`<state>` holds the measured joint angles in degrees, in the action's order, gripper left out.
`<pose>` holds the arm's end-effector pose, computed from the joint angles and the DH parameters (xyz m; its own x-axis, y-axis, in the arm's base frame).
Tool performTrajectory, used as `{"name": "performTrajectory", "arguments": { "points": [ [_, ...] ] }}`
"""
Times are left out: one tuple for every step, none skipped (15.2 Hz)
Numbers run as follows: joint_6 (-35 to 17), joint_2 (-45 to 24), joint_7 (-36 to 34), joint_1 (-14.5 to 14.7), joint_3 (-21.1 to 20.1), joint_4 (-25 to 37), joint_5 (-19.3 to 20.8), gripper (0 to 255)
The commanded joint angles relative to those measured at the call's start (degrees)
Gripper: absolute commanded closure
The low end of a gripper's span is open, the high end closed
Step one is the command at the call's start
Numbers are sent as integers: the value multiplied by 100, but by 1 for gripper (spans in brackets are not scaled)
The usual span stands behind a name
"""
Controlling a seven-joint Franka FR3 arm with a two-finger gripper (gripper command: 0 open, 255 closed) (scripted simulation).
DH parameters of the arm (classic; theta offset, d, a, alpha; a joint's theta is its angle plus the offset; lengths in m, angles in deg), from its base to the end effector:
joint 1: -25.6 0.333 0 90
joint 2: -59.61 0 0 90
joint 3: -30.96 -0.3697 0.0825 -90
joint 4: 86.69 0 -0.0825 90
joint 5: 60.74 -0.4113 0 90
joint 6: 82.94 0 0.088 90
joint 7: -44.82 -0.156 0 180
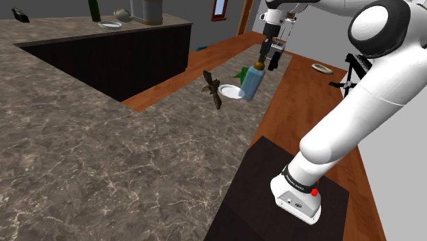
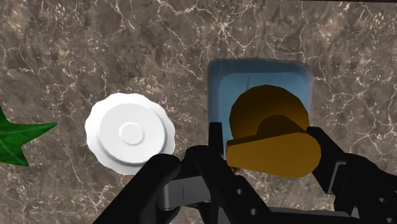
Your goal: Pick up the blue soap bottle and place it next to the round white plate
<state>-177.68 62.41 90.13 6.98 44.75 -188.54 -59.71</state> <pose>0.4699 -0.3044 0.5601 0.9721 0.2271 -0.0582 0.2244 -0.9732 -0.0501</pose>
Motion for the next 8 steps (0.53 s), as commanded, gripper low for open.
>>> {"name": "performTrajectory", "arguments": {
  "points": [
    [-78,-188,276,-124,141,113,-21,255],
    [-114,-309,408,-187,207,196,-44,255],
    [-147,-436,540,-251,270,286,-70,255],
    [-177,-569,672,-317,331,385,-102,255],
    [-204,-707,803,-385,389,491,-137,255],
    [-226,-851,933,-457,443,605,-177,255],
    [-245,-1000,1063,-530,495,729,-221,255],
    [-259,-1154,1191,-607,544,861,-269,255]
  ]
}}
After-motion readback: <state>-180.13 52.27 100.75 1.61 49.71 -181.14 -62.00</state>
